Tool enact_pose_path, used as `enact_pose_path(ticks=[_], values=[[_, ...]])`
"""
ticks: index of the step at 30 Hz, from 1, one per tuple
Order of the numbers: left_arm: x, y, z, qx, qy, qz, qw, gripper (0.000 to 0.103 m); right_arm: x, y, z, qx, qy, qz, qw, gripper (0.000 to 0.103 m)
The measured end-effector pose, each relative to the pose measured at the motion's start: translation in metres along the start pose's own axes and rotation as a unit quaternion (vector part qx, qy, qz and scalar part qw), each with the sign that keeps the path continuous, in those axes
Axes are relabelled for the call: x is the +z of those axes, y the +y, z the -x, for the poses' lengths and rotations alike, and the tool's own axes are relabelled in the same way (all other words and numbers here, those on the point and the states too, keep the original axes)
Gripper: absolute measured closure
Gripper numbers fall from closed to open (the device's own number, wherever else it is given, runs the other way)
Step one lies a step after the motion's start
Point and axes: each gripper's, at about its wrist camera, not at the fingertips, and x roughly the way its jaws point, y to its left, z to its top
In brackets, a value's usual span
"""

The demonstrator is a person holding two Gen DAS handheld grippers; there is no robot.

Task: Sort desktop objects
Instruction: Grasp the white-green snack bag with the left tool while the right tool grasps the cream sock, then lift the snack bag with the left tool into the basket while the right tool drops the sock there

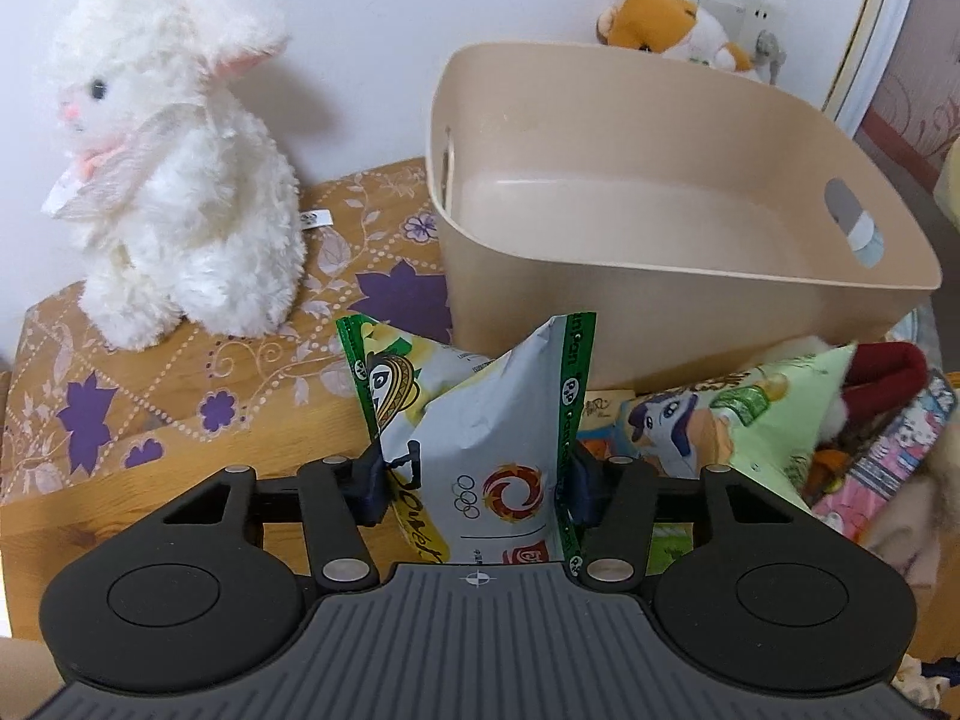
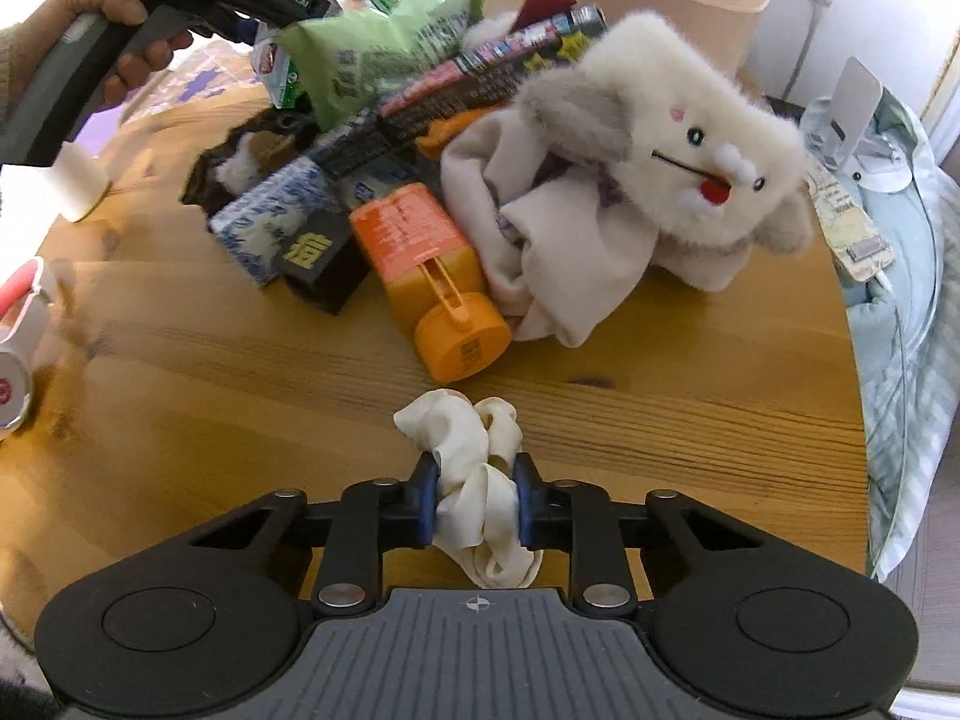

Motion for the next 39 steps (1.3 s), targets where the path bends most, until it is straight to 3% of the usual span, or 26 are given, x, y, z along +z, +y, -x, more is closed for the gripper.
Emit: enact_pose_path(ticks=[8,16,23,26,32,39], values=[[0.004,0.015,0.051,-0.008,-0.048,0.015,0.9987,0.048,0.017,-0.009,0.057,0.012,-0.065,0.017,0.998,0.08],[0.037,-0.005,0.093,-0.031,-0.11,-0.004,0.9934,0.048,0.085,-0.035,0.097,-0.026,-0.157,0.052,0.986,0.08],[0.077,-0.03,0.094,-0.03,-0.143,-0.021,0.989,0.048,0.149,-0.053,0.103,-0.054,-0.217,0.093,0.97,0.08],[0.092,-0.044,0.084,-0.026,-0.139,-0.021,0.9898,0.048,0.169,-0.062,0.094,-0.052,-0.223,0.089,0.969,0.08],[0.104,-0.078,0.042,-0.01,-0.097,-0.029,0.9948,0.048,0.2,-0.08,0.057,-0.056,-0.192,0.067,0.978,0.08],[0.105,-0.1,0.002,0.009,-0.048,-0.034,0.9982,0.047,0.214,-0.092,0.022,-0.052,-0.17,0.034,0.983,0.079]])
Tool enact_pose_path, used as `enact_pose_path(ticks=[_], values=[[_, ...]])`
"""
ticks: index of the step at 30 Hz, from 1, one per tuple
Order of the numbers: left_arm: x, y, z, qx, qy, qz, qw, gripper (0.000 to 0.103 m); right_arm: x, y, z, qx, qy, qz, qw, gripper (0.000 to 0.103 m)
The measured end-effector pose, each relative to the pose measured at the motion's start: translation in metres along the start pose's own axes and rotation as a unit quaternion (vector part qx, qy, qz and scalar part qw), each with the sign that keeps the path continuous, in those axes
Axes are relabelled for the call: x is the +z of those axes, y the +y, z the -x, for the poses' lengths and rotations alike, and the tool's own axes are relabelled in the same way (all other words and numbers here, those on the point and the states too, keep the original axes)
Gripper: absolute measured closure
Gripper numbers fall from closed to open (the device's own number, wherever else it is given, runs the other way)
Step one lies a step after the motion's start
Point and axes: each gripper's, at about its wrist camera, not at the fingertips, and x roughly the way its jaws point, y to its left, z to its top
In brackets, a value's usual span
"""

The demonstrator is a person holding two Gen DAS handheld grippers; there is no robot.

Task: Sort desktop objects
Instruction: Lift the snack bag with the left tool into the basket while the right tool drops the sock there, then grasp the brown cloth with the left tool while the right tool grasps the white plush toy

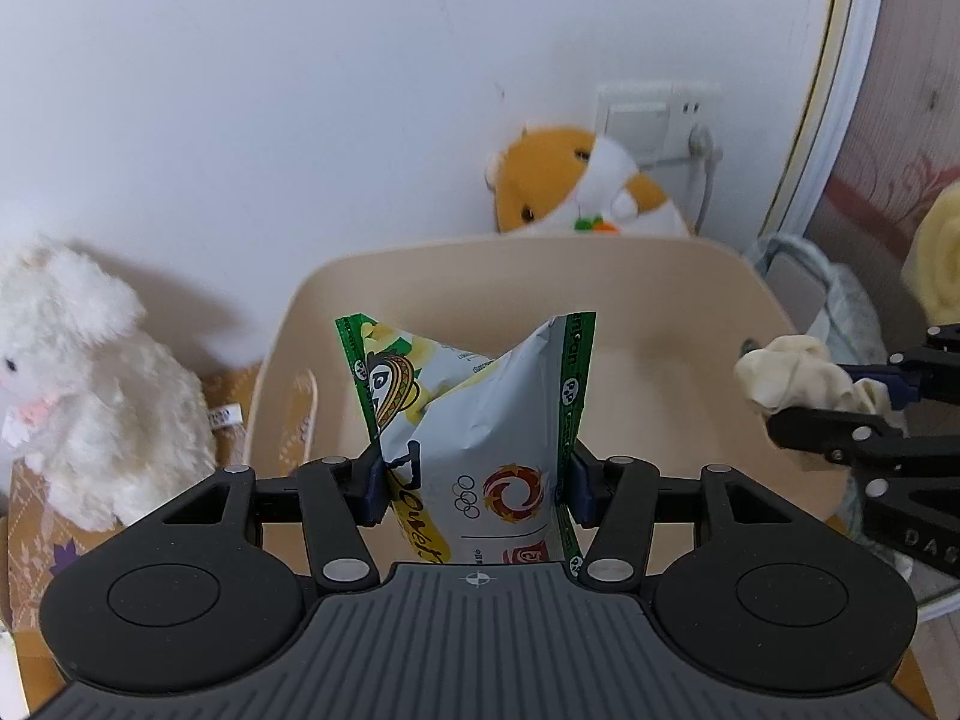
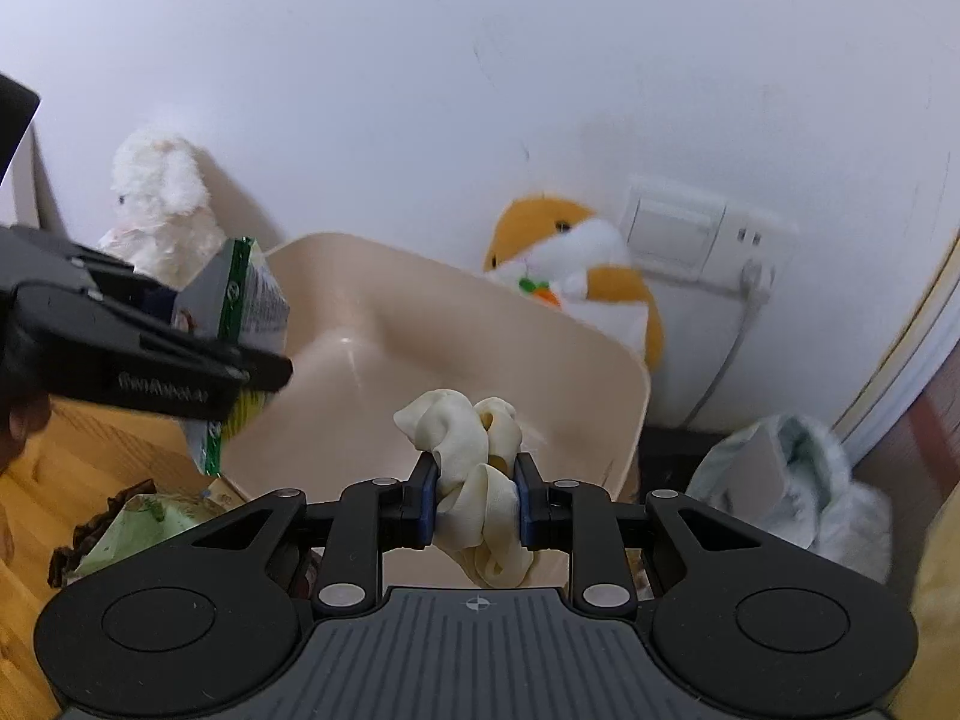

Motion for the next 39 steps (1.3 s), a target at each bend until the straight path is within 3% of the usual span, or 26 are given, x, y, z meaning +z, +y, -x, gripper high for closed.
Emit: enact_pose_path(ticks=[3,4,6,8,14,17,25,33,39], values=[[-0.001,-0.004,-0.006,-0.001,0.005,0.002,1.0,0.043,-0.006,0.0,-0.013,-0.002,0.015,-0.022,1.0,0.072],[-0.001,-0.005,-0.005,-0.009,0.005,0.004,0.9999,0.039,-0.008,0.0,-0.016,-0.001,0.017,-0.029,0.999,0.06],[-0.001,-0.008,-0.002,-0.024,0.0,0.001,0.9997,0.029,-0.011,-0.001,-0.021,0.003,0.016,-0.038,0.999,0.049],[-0.002,-0.012,0.003,-0.019,-0.01,-0.015,0.9997,0.025,-0.013,-0.001,-0.021,0.003,0.012,-0.041,0.999,0.033],[-0.005,-0.009,0.012,-0.012,-0.012,-0.033,0.9993,0.025,-0.009,0.001,-0.004,0.007,-0.012,-0.033,0.999,0.023],[-0.007,0.0,0.023,-0.011,-0.02,-0.024,0.9994,0.025,-0.007,0.005,0.009,0.002,-0.026,-0.024,0.999,0.008],[-0.021,0.03,0.06,-0.017,-0.032,-0.004,0.9993,0.025,-0.021,0.02,0.056,0.015,-0.066,0.016,0.998,0.0],[-0.057,0.064,0.081,-0.019,-0.004,-0.003,0.9998,0.024,-0.056,0.028,0.075,0.021,-0.027,0.042,0.999,0.0],[-0.092,0.084,0.072,-0.02,0.046,-0.005,0.9987,0.024,-0.084,0.031,0.07,0.019,0.007,0.049,0.999,0.0]])
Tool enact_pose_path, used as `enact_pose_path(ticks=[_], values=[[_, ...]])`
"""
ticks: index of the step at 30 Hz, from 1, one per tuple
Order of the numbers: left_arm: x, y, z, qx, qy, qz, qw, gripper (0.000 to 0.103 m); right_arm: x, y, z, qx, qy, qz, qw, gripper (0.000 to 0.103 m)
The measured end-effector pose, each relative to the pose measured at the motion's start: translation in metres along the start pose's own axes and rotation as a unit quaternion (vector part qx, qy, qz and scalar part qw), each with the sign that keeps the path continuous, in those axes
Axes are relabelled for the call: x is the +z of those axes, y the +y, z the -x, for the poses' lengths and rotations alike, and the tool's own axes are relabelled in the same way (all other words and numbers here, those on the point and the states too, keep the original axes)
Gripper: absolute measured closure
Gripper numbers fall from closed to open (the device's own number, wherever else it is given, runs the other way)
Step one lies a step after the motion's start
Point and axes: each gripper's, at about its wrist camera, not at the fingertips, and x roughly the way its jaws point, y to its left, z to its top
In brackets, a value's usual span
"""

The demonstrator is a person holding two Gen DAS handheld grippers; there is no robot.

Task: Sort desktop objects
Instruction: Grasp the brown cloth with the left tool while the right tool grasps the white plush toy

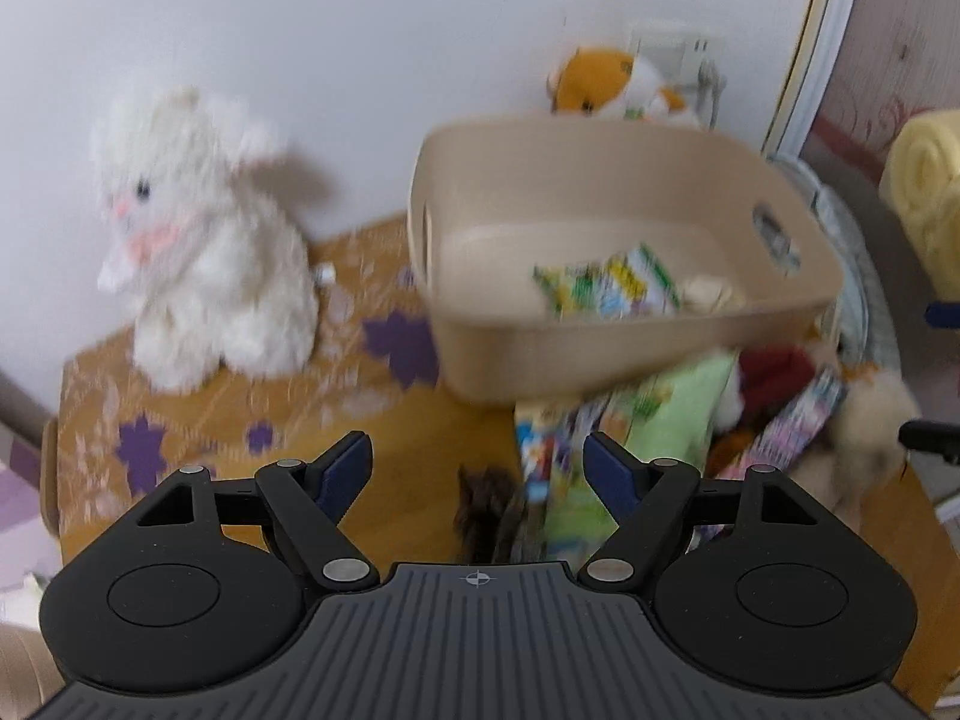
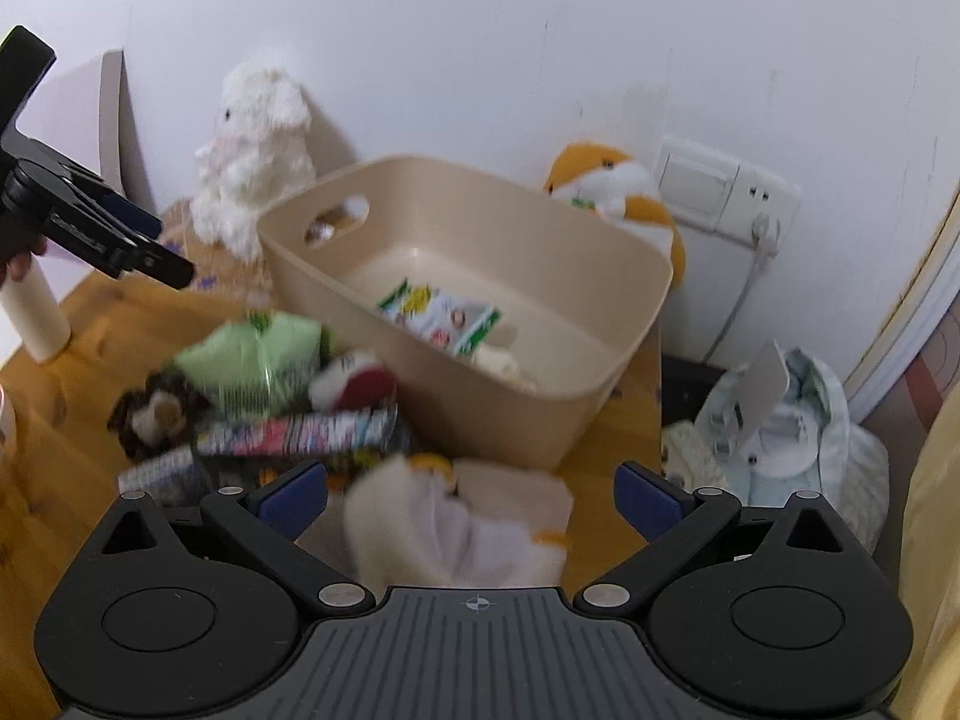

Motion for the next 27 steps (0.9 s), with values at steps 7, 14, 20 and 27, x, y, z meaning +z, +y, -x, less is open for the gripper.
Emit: enact_pose_path(ticks=[7,14,20,27], values=[[-0.026,0.008,-0.032,0.019,0.056,0.012,0.9982,0.024,-0.019,0.004,-0.015,-0.005,0.032,0.006,0.999,0.0],[-0.038,0.005,-0.062,-0.001,0.104,0.04,0.9937,0.024,-0.024,0.007,-0.025,0.001,0.044,0.01,0.999,0.0],[-0.042,-0.004,-0.082,0.001,0.126,0.035,0.9914,0.024,-0.024,0.004,-0.036,0.013,0.049,-0.007,0.999,0.0],[-0.05,-0.008,-0.093,-0.019,0.138,0.026,0.9898,0.038,-0.03,0.002,-0.045,0.047,0.064,-0.033,0.996,0.016]])
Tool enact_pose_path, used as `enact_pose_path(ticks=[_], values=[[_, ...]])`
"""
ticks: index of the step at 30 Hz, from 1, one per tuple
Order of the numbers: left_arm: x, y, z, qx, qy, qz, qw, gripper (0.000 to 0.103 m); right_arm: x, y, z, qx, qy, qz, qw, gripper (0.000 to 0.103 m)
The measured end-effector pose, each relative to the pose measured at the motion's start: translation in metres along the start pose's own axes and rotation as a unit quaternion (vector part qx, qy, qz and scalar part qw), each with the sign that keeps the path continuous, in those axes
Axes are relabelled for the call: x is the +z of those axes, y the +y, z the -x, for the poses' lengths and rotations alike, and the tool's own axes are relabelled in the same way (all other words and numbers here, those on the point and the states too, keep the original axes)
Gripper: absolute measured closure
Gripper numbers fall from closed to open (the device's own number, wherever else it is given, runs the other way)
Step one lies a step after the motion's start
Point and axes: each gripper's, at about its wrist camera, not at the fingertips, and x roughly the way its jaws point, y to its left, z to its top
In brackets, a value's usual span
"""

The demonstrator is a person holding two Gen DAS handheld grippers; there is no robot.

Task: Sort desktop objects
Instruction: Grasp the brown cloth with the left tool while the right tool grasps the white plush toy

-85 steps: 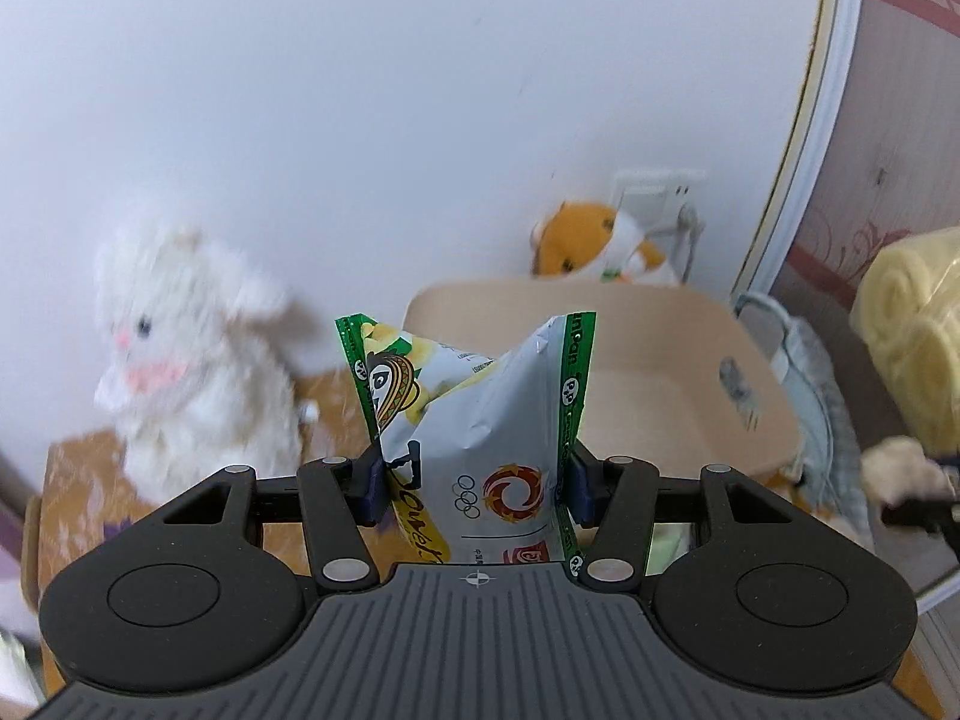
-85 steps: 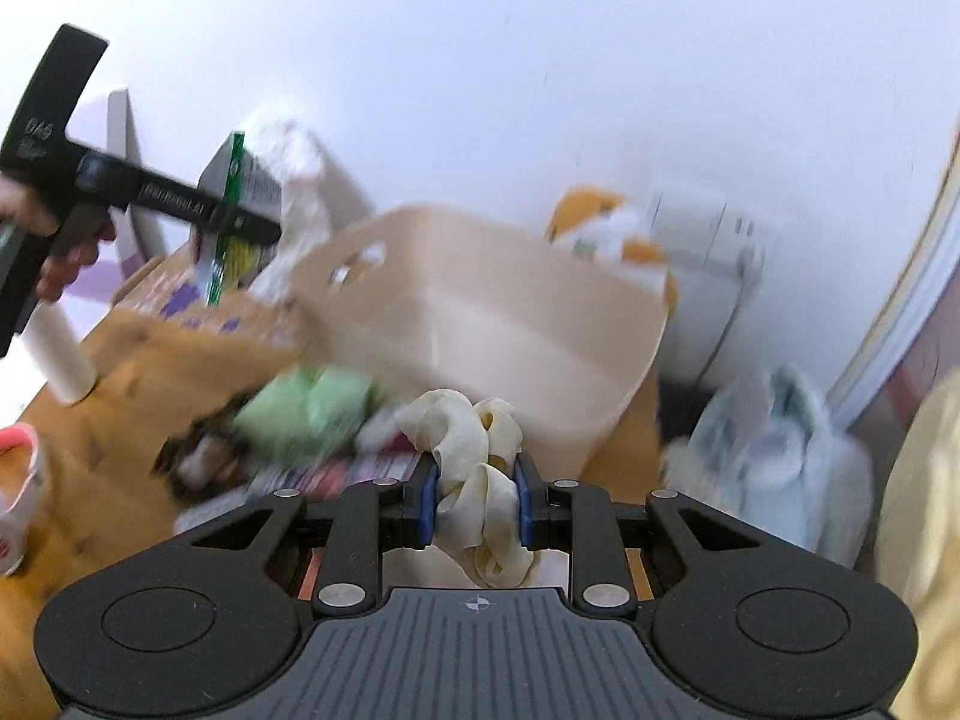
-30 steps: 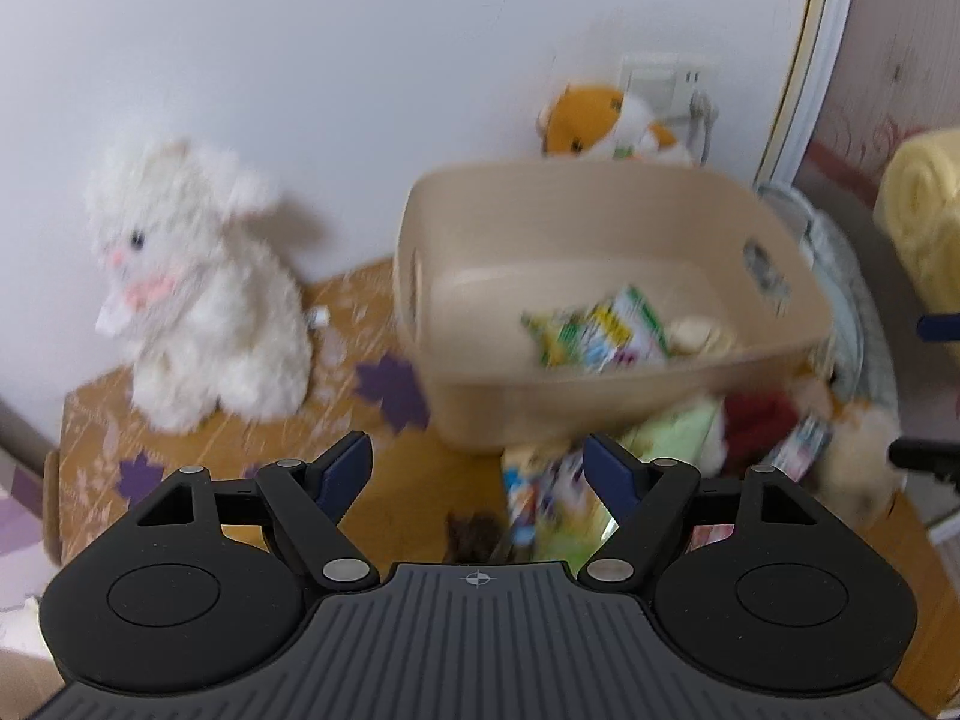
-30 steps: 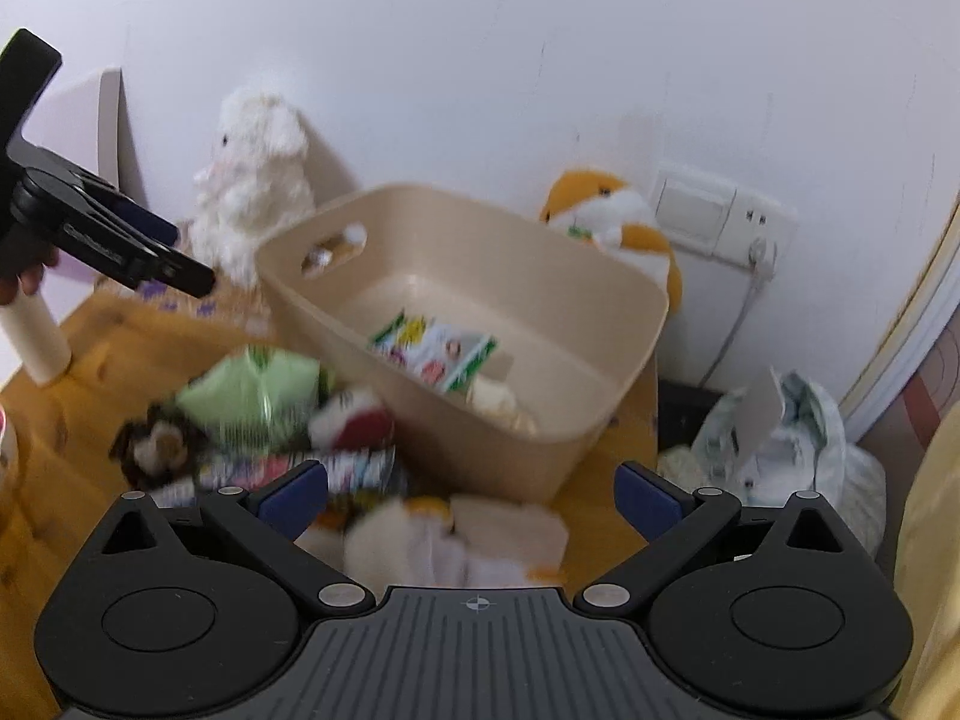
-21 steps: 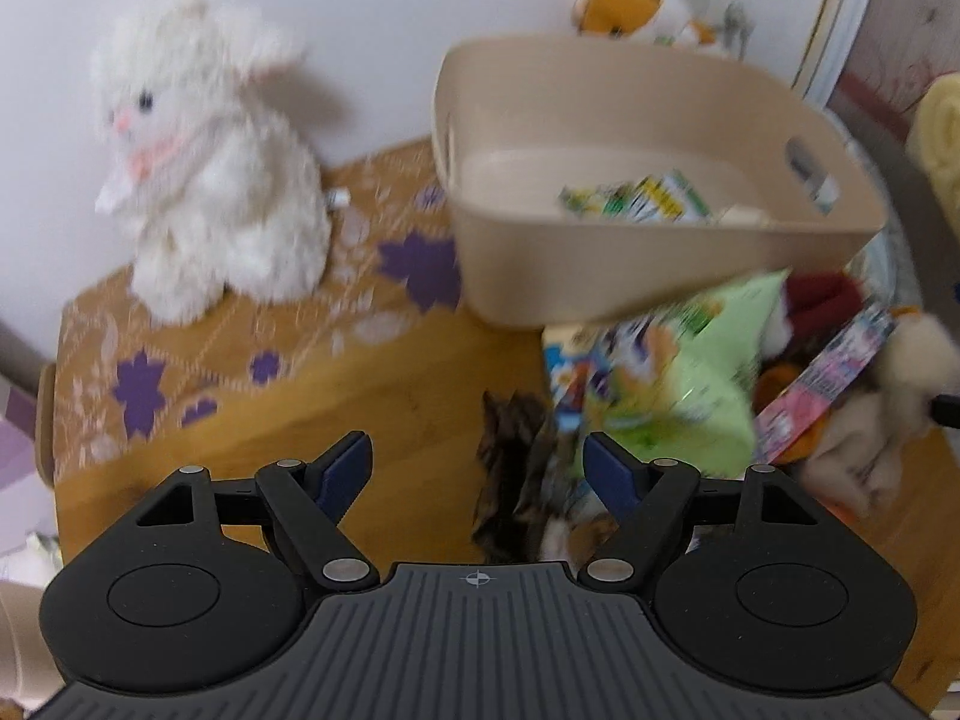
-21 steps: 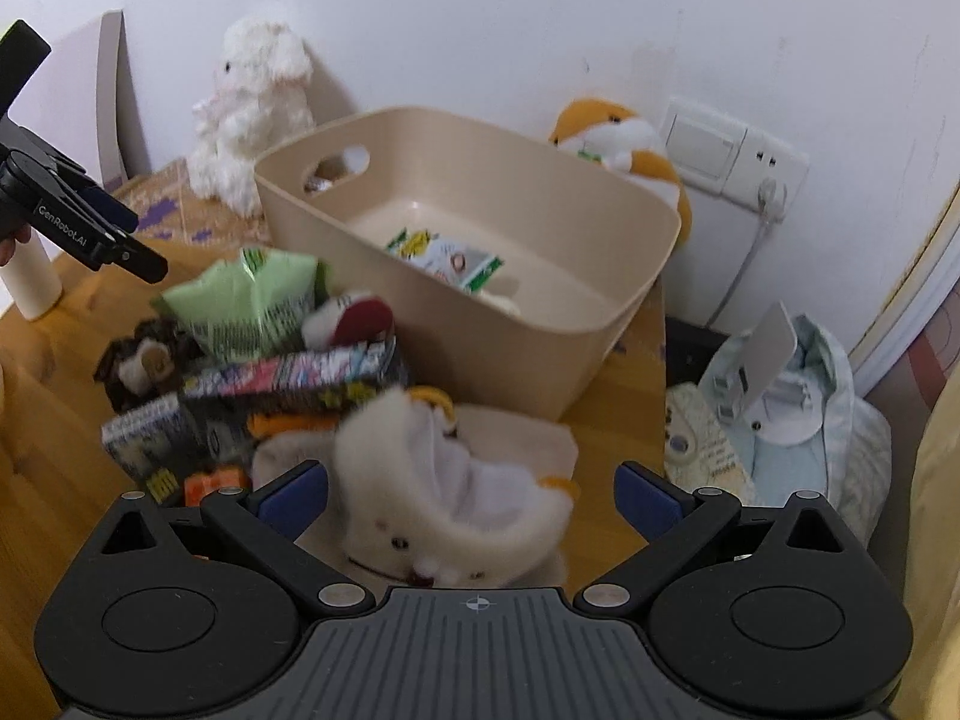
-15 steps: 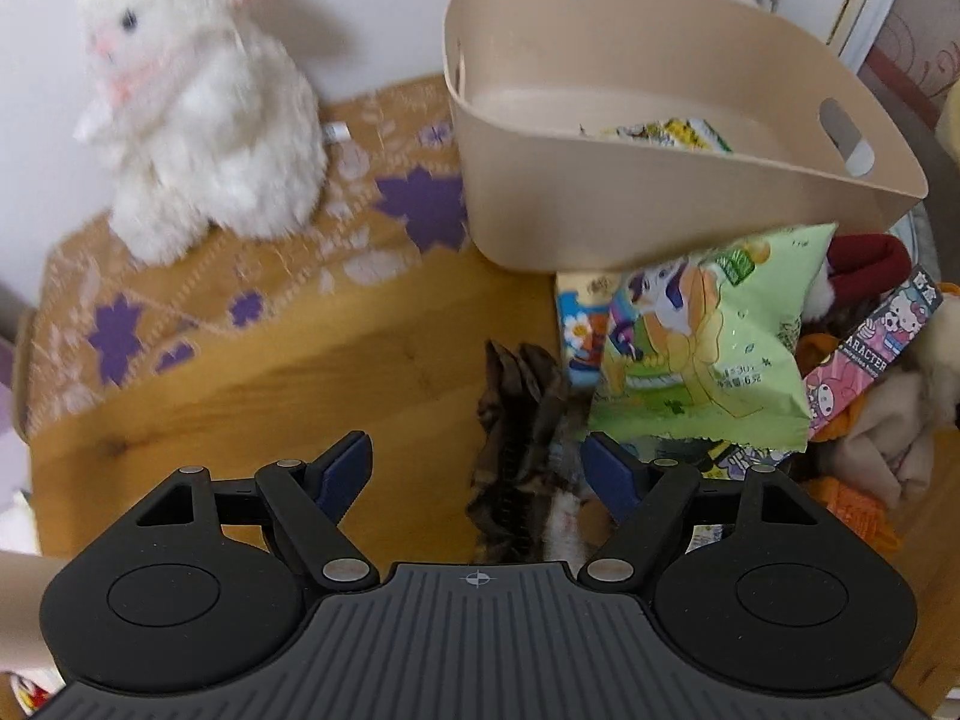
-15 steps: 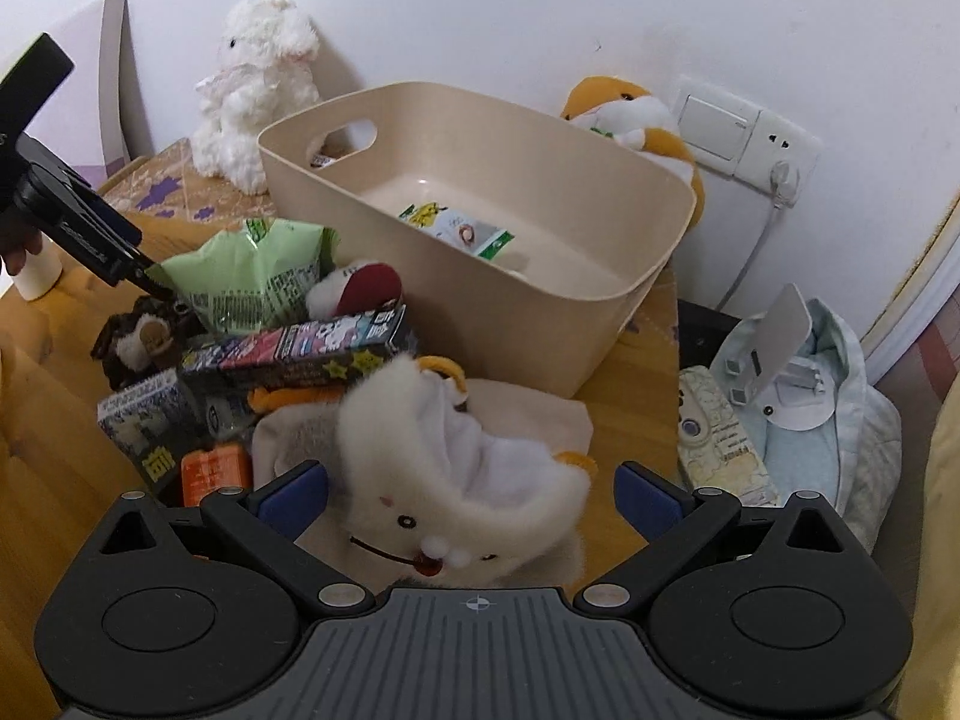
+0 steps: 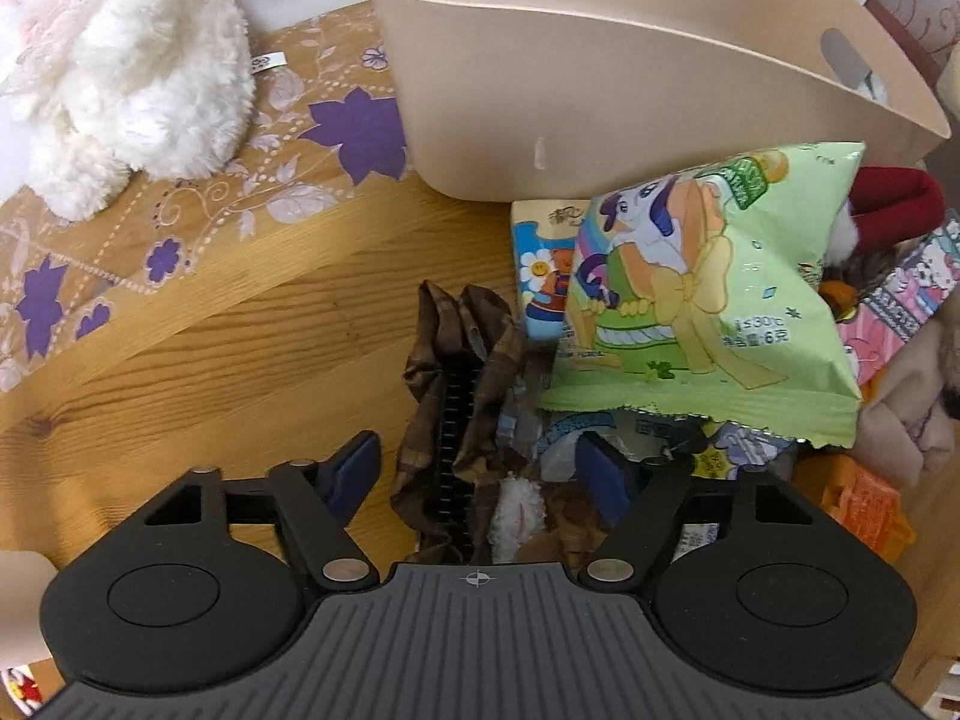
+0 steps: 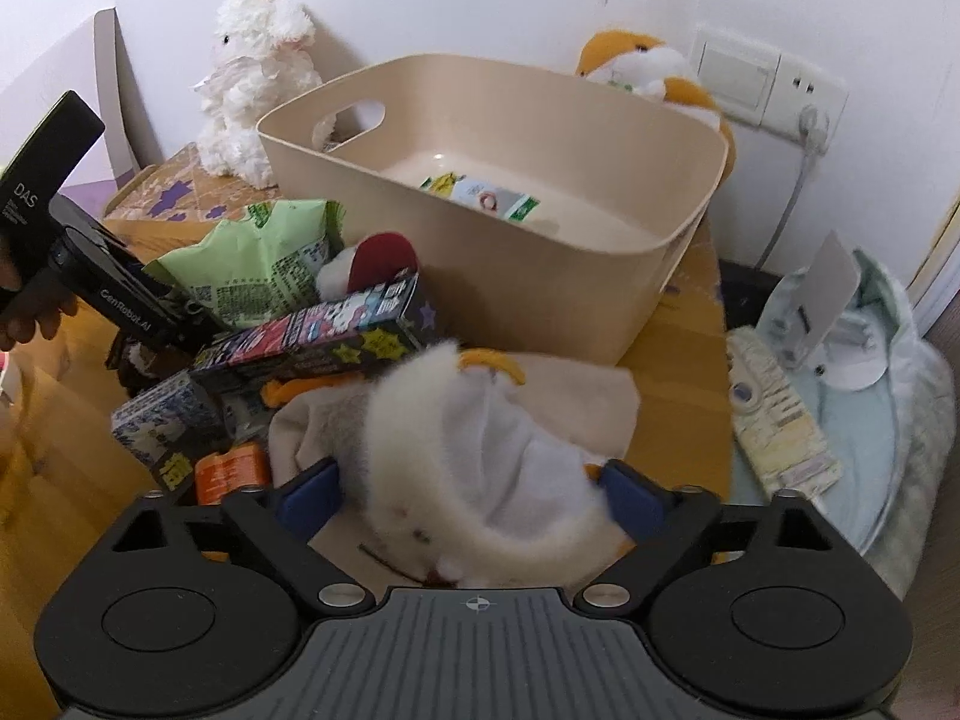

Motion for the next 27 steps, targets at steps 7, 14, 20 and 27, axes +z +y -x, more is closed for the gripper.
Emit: enact_pose_path(ticks=[7,14,20,27], values=[[-0.002,0.01,0.001,-0.017,0.012,0.011,0.9997,0.068,-0.006,-0.003,0.006,0.021,-0.002,-0.004,1.0,0.058],[-0.007,0.014,0.006,-0.012,-0.003,0.014,0.9998,0.073,-0.009,-0.003,0.016,0.018,-0.003,-0.006,1.0,0.075],[-0.013,0.024,0.02,-0.021,-0.019,0.035,0.999,0.074,-0.013,-0.003,0.032,0.014,-0.019,-0.014,1.0,0.077],[-0.02,0.039,0.047,-0.035,-0.049,0.05,0.997,0.074,-0.008,-0.006,0.054,0.005,-0.047,-0.019,0.999,0.078]])
